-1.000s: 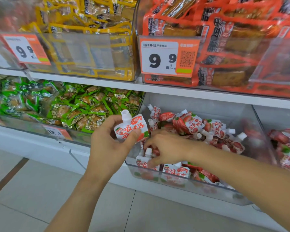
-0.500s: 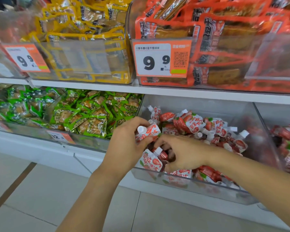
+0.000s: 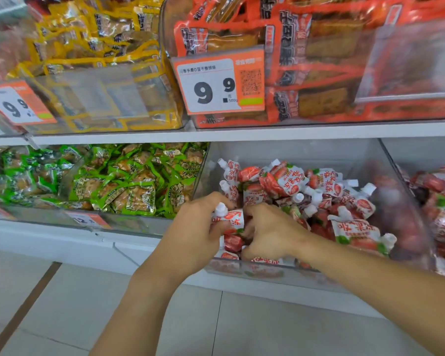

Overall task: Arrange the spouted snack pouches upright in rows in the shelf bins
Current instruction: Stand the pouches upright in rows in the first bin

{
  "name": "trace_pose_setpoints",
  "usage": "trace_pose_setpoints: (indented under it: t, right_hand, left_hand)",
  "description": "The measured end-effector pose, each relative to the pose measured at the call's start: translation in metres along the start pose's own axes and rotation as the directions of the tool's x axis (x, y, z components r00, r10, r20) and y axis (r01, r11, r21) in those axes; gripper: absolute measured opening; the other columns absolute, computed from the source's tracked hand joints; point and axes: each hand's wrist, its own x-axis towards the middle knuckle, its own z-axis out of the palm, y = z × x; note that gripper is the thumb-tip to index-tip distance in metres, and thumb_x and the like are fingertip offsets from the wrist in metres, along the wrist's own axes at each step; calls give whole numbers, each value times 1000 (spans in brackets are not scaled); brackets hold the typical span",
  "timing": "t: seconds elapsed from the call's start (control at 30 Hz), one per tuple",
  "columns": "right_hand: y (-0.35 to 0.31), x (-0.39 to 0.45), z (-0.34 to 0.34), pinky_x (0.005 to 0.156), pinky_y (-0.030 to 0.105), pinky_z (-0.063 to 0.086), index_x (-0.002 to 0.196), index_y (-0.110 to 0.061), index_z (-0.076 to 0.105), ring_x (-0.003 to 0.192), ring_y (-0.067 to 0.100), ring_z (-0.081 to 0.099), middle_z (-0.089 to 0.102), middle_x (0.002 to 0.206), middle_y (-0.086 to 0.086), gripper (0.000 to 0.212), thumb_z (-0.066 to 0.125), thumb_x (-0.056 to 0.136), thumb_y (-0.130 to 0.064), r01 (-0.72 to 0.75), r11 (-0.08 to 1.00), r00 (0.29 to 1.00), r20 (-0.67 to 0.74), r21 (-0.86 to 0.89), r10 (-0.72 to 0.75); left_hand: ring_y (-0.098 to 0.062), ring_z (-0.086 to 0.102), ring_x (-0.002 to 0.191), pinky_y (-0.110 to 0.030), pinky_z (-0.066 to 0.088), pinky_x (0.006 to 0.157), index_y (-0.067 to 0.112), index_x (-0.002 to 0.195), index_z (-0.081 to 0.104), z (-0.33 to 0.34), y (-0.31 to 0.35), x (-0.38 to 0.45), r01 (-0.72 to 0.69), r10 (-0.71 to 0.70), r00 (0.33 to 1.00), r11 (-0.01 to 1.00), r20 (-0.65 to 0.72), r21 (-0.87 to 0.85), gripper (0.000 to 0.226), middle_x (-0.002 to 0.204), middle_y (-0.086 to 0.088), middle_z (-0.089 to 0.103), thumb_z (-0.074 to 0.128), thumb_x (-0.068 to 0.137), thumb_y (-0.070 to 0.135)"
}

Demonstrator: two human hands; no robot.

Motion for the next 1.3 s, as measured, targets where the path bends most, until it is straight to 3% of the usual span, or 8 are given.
trace_pose_setpoints:
  t: [0.27,0.4,0.53,0.73,0.93,1.03,1.2,1.3]
  right_hand:
    - [9,6,-9,73,30,54,112,-26,62,82,8,66,69,93,-10,41,77,79,-44,129,988,983,120,81,-138]
    - [6,9,-8,56,22,43,95,-21,59,66,7,57,60,75,-10,31,77,76,-38,128,986,985,126,-105,-115]
    - [-3,17,-14,59,31,54,85,-14,67,68,18,64,67,75,0,35,84,65,-37,43,976,981,194,-215,0]
    - [1,11,-16,70,33,61,100,-17,75,77,15,70,75,82,2,25,75,76,-10,11,991,1000,1,-131,-11]
    - [-3,0,-47,68,12,47,120,-25,66,69,-6,62,66,77,-14,26,63,95,-21,156,981,937,-334,118,-108]
    - [-3,3,-43,70,12,41,124,-19,64,70,-7,57,62,83,-14,31,65,94,-27,176,982,925,-354,73,-139]
    - [-3,4,-26,77,22,53,92,-20,71,78,-2,65,71,79,-10,14,76,84,-30,277,958,912,-334,73,-238]
    - [1,6,-25,87,27,53,102,-27,70,91,-3,64,72,96,-14,19,74,85,-35,289,954,932,-252,75,-262]
  left_hand:
    - [-11,55,71,-21,42,57,29,100,60,0,-11,5,64,-66,988,998,137,19,23,77,6,59,65,89,9]
    - [-14,59,85,-33,53,71,37,100,56,1,-13,3,76,-75,986,997,150,-2,27,91,9,65,72,86,20]
    - [-9,60,83,-27,53,67,36,98,55,4,-10,-2,98,-100,991,995,84,35,40,92,8,64,83,73,20]
    - [6,57,86,-4,41,62,32,90,62,-10,-14,-22,54,-55,997,998,-47,-23,30,86,13,66,81,77,13]
    - [-4,57,73,-12,43,62,26,95,63,2,-16,-25,17,-15,996,1000,88,-17,19,82,8,64,69,87,11]
    - [-12,59,80,-32,50,70,25,98,62,12,-15,-19,-9,11,988,1000,153,-14,15,88,6,66,63,90,11]
    - [-19,60,91,-21,39,66,21,111,61,25,-12,-11,-41,33,964,999,263,25,27,102,1,67,54,89,7]
    - [-9,57,102,-16,42,80,27,117,63,16,-12,-19,-77,73,981,997,182,15,30,112,8,65,61,89,17]
